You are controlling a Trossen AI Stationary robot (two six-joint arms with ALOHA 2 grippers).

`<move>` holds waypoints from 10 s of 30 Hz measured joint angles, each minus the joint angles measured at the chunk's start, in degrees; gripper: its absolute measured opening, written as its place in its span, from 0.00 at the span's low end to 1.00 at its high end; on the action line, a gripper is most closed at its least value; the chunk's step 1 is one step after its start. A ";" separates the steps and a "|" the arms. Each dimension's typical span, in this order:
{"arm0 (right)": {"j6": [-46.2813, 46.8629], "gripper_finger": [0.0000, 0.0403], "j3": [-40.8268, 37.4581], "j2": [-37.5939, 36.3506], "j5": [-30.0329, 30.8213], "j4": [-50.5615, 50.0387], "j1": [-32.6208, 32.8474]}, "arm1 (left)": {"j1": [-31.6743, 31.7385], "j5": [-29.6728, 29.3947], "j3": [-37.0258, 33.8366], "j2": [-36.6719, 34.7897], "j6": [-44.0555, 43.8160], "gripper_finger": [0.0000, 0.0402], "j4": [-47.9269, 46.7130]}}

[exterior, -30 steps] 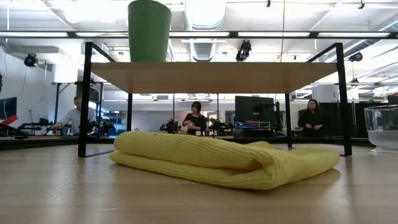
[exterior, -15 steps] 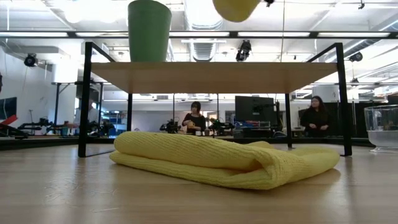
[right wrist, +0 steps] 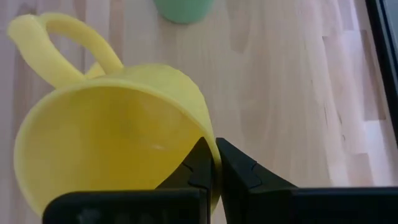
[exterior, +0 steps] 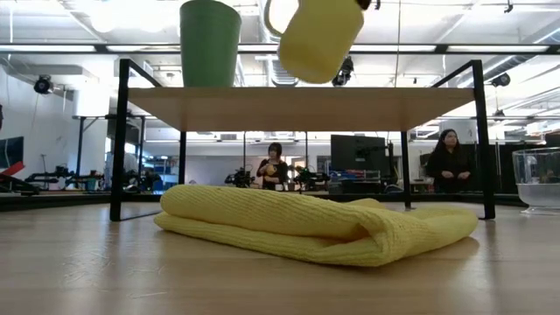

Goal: Stack small to large cups/mugs on shelf
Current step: Put the yellow mug on the shelf, then put the transparent mug on the shelf

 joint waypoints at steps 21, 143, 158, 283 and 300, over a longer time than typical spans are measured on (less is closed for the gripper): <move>-3.36 0.11 -0.02 1.75 0.40 4.88 -2.76 | 0.02 -0.15 -0.76 -0.07 0.10 0.21 -0.52; 46.66 0.25 -47.64 -32.26 -0.60 -13.90 -2.99 | 0.04 -3.02 -1.81 -0.11 0.06 0.21 -0.52; 52.41 0.25 -52.97 -32.04 -5.65 -15.14 -1.60 | 0.04 -2.98 -2.17 -0.11 0.23 0.21 -0.50; 21.34 0.02 -0.52 -5.57 1.69 -25.59 5.40 | 0.04 -2.91 -3.69 -0.09 2.64 0.21 0.22; 21.81 0.15 -0.59 -5.55 1.89 -24.57 5.40 | 0.03 -2.91 -3.69 -0.09 2.69 0.21 0.25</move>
